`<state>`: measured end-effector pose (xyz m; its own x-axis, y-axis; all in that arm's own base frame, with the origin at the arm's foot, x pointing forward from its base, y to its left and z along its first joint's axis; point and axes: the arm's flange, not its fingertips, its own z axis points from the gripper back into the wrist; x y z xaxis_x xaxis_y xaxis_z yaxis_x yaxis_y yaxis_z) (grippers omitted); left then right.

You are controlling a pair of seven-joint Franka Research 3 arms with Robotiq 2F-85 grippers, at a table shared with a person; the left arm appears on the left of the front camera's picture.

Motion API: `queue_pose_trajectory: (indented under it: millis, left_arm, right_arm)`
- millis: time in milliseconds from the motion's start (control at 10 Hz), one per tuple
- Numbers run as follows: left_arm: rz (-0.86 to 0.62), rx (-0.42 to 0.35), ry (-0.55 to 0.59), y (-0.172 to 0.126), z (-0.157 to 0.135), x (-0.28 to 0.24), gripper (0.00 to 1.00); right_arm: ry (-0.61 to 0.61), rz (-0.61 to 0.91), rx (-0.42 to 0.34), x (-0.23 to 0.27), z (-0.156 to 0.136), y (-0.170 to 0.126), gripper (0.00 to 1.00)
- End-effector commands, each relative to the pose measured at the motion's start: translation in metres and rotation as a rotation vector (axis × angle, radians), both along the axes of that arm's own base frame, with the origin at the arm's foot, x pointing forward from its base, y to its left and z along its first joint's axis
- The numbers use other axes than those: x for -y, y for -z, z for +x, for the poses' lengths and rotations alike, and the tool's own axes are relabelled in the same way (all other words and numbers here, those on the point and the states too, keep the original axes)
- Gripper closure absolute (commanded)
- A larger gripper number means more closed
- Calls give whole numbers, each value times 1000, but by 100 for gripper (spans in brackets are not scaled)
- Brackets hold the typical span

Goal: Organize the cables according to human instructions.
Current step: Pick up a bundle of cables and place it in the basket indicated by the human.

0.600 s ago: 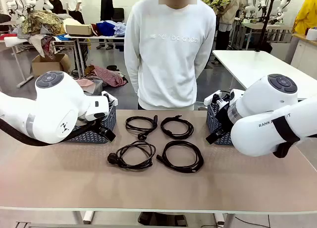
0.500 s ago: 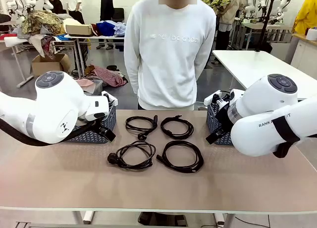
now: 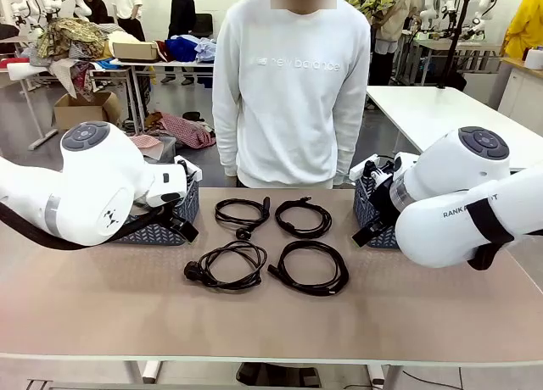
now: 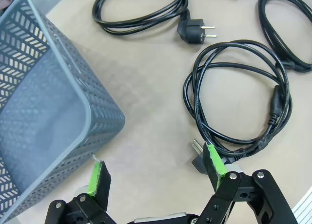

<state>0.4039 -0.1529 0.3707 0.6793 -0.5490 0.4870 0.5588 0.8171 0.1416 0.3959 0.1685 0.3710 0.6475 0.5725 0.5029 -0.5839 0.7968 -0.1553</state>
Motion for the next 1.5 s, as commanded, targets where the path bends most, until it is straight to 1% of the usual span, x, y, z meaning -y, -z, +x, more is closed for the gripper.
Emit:
queue_pose_trajectory:
  millis: [0, 400, 500, 600, 700, 800, 900, 1000, 1200, 1300, 1400]
  left_arm:
    - [-1, 0, -1, 0, 0, -1, 0]
    - [0, 0, 1, 0, 0, 0, 0]
    - [-12, 2, 0, -3, 0, -4, 0]
    - [-32, 4, 20, -12, -2, -9, 0]
    - [-51, -4, 63, -26, -4, -12, 0]
    - [-58, -8, 102, -40, -9, -18, 0]
    - [-79, -5, 135, -61, -12, -22, 0]
    - [-92, -3, 181, -73, -13, -28, 0]
    - [-112, -28, 253, -93, -9, -40, 0]
    - [-141, -48, 308, -106, -6, -47, 0]
    - [-168, -59, 342, -112, -2, -55, 0]
  right_arm:
    - [0, 1, 0, 0, 0, 0, 0]
    - [0, 0, 0, 0, 0, 0, 0]
    - [-17, 9, -19, 4, 3, -1, 0]
    - [-31, 20, -20, 12, 3, -7, 0]
    - [-59, 42, -28, 21, 3, -15, 0]
    - [-83, 62, -32, 30, 4, -26, 0]
    - [-120, 91, -29, 40, 3, -41, 0]
    - [-144, 124, -35, 49, 5, -50, 0]
    - [-204, 172, -53, 65, 7, -65, 0]
    - [-245, 192, -58, 73, 7, -76, 0]
    - [-263, 206, -49, 81, 8, -84, 0]
